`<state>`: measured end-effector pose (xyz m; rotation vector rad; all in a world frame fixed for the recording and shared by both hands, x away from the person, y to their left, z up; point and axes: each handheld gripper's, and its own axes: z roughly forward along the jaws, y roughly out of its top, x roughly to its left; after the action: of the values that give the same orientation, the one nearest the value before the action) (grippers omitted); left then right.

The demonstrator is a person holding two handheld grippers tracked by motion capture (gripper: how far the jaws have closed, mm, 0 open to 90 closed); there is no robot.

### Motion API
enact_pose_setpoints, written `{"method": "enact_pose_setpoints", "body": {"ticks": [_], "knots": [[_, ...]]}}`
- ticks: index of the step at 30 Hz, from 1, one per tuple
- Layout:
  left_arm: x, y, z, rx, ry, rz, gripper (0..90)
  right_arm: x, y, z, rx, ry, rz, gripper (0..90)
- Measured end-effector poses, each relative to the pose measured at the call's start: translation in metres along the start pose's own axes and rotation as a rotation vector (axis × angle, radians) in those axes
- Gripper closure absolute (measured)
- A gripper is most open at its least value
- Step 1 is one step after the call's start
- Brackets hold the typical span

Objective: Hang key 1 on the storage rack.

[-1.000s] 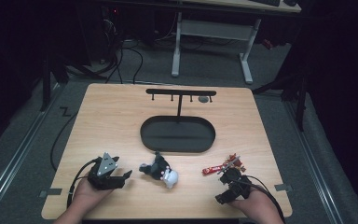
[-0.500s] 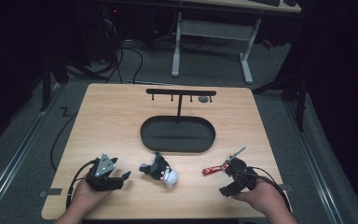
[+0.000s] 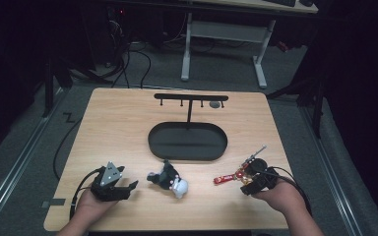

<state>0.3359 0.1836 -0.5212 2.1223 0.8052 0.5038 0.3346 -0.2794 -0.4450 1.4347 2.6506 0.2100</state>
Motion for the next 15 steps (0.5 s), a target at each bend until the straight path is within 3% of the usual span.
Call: {"method": "enact_pose_setpoints", "body": {"ticks": [2, 4, 8, 12, 15], "knots": [[0.000, 0.000, -0.001, 0.002, 0.000, 0.002, 27.3, -0.003, 0.000, 0.000, 0.001, 0.001, 0.011, 41.8], [0.001, -0.001, -0.002, 0.003, 0.002, -0.001, 27.3, -0.013, 0.001, 0.001, -0.016, 0.001, 0.057, 43.4], [0.002, -0.003, -0.002, 0.013, -0.001, -0.006, 27.4, -0.024, 0.002, 0.002, -0.049, -0.012, 0.080, 45.9], [0.002, -0.003, -0.002, 0.010, -0.001, -0.005, 27.5, -0.030, 0.005, 0.004, -0.048, -0.026, 0.086, 45.9], [0.000, -0.002, 0.000, 0.013, -0.005, 0.001, 27.5, -0.036, 0.008, 0.007, -0.049, -0.034, 0.105, 40.9]]}}
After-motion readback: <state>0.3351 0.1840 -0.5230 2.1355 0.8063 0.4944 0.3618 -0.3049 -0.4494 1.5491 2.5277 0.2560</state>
